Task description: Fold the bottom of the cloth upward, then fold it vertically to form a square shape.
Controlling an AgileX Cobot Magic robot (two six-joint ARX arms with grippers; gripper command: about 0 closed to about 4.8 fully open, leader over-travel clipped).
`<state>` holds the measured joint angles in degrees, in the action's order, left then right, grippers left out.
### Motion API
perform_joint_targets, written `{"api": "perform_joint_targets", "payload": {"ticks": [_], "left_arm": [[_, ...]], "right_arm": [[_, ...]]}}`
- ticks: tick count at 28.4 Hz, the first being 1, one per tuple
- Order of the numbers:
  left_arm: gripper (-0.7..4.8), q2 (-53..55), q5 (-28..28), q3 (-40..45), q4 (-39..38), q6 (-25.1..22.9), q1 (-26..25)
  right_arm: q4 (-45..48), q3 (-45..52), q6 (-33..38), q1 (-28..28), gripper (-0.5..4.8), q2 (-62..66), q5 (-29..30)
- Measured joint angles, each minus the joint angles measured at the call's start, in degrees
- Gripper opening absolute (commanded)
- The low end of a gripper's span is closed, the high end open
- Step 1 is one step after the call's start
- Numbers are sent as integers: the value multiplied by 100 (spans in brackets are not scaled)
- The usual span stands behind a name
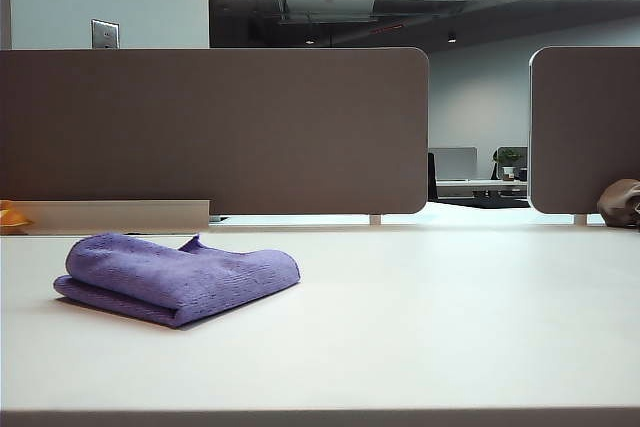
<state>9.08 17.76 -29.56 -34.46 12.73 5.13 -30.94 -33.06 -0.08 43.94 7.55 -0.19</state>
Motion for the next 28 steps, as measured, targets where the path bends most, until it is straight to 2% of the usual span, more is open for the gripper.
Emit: {"api": "perform_joint_targets", "payload": {"ticks": [7,12,23,28], "left_arm": [[-5,0,2,0,0,0,0],[-5,0,2,0,-2,0,0],[-5,-2,-2,-2,-2,0,0],[-5,-2,20,-2,-2,-7,0]], "right_arm": [[-61,2,-2,-4,0,0,-79],[-48,380,0,-13,0,-111,-184],[1661,1912,-2,20,0,-739,-487],[1982,2203,0,15,0,-741,-619]]}}
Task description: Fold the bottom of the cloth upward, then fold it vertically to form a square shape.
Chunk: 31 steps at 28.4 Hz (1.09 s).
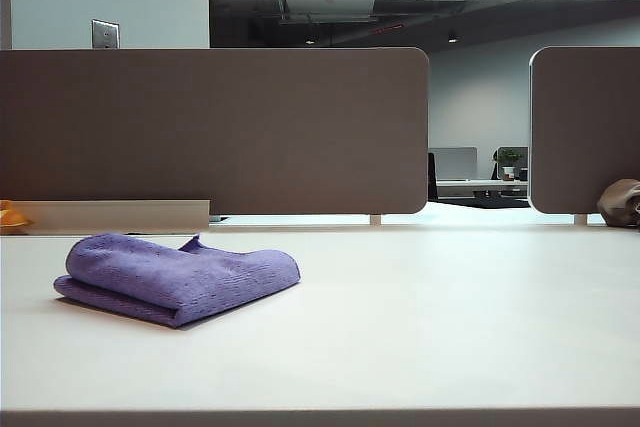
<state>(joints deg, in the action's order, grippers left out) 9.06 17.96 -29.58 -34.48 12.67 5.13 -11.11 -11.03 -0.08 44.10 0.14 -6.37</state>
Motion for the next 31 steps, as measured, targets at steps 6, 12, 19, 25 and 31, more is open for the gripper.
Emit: {"api": "perform_joint_targets", "payload": {"ticks": [6,12,19,25,31], "left_arm": [[-5,0,0,0,0,0,0],[-5,0,0,0,0,0,0],[-5,0,0,0,0,0,0],[-5,0,0,0,0,0,0],[-5,0,0,0,0,0,0]], "right_arm": [[24,278,-2,-461,0,0,-382],[321,560,-2,-1257,0,0,-396],[730,1045,-2,-1912,0,0,-396],[579,1054,0,-2396,0,-2,326],[98,1058,-2,-2627,0,-2,754]]}}
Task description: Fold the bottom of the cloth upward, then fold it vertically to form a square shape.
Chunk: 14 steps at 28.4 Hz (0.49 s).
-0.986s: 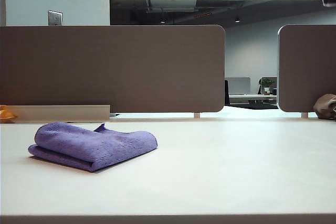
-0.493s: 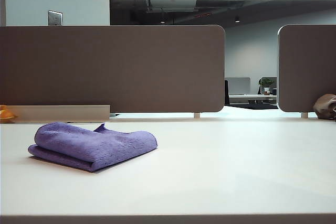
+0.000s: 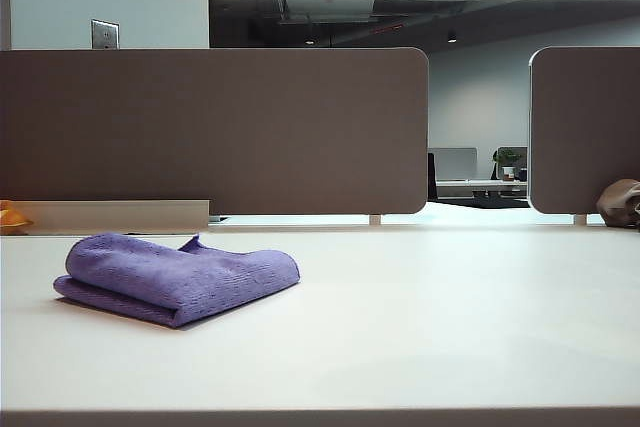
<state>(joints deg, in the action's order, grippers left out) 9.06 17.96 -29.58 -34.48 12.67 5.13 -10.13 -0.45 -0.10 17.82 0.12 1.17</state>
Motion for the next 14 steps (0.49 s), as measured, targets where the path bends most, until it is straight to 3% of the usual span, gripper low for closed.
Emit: {"api": "perform_joint_targets", "payload": {"ticks": [14], "left_arm": [[-5,0,0,0,0,0,0]], "right_arm": [[-46,0,0,13,0,0,-76]]}}
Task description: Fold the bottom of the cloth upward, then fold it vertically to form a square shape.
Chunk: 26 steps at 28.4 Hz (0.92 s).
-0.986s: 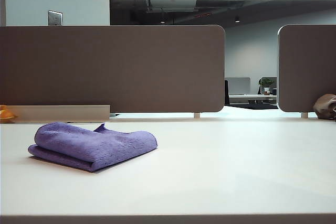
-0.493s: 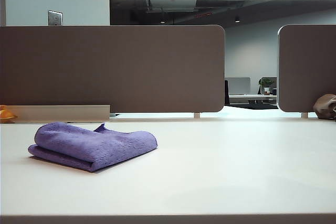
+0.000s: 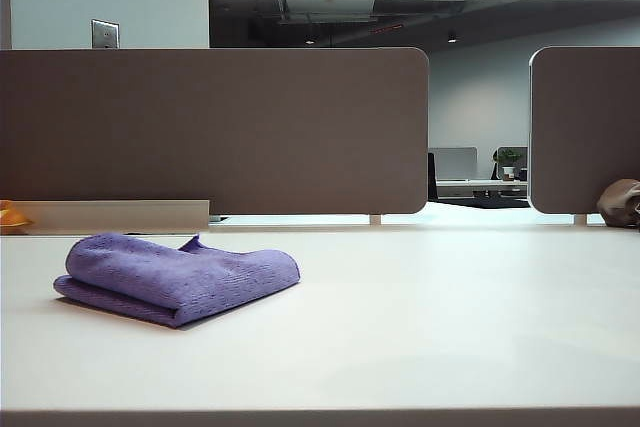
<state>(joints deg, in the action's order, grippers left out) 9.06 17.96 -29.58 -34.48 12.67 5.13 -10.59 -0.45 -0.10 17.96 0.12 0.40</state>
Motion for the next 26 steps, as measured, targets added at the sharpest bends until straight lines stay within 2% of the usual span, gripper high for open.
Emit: {"api": "perform_joint_targets", "payload": {"ticks": [7,12,15,26], "left_arm": [[-5,-33,-2,7,0,-33,2],[-5,-278,-442,389,393,-935,7],[-5,-929,-470,1296,1353,-1530,7],[-5,-879,-573,2221,2389,-1681,4]], "right_arm": [[0,0,0,2,0,0,-4],[0,0,0,2,0,0,-20],[0,0,0,2,0,0,-22],[0,0,0,13,0,0,-22]]}}
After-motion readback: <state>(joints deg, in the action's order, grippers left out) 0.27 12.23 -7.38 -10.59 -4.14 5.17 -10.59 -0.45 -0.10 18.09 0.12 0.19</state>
